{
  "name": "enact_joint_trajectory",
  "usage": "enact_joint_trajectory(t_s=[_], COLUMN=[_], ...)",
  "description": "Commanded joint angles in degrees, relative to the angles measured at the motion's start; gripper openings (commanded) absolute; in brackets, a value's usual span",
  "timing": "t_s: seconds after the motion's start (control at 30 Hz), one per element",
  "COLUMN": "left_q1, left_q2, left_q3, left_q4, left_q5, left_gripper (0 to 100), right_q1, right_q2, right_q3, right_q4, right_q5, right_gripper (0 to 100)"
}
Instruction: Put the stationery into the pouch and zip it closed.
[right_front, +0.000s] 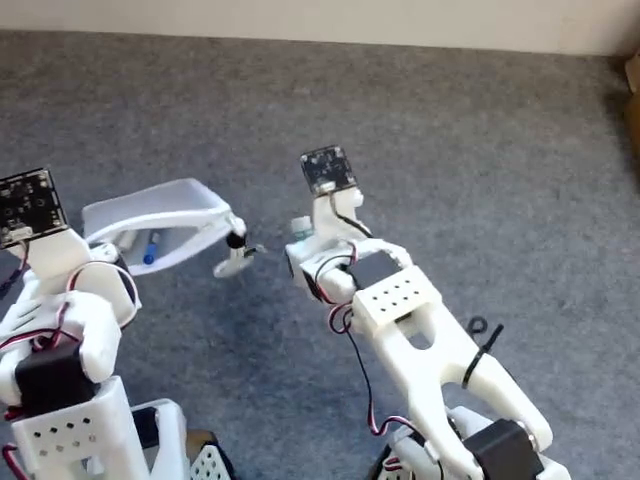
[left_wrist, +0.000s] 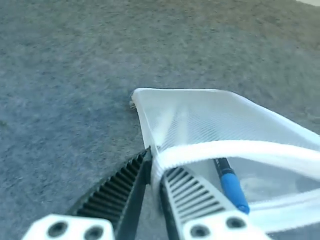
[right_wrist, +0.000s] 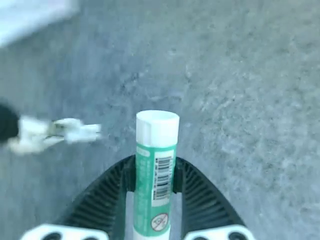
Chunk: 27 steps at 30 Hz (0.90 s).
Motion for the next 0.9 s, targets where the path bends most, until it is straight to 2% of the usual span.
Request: enact_joint_trajectory(t_s=[0.0,0.17,0.33,0.47,0.87], left_q1=[3.74,8.04,11.65,13.23,12.88], left_q2=[-0.13,0.31,0.31,0.4,0.4], left_q3=[-6.37,-9.01,-12.09,-9.98,-4.53], left_q4=[1.58,1.93,1.93,1.93,1.41], left_q5=[-0.35,-0.35,-0.44,-0.35,-0.35], left_gripper=[1,1,1,1,1], right_q1=[0.92,1.27,5.32,8.31,8.57], right_q2=[-2.77,-2.77,-2.86,-5.23,-37.14], right_q3=[0.84,2.33,1.89,2.07,14.99], right_q4=[-4.79,-7.52,-7.52,-7.52,-7.43], right_q5=[-1.32,-1.49,-1.58,-1.58,-1.58], right_gripper=[0.4,0.4,0.4,0.4,0.4])
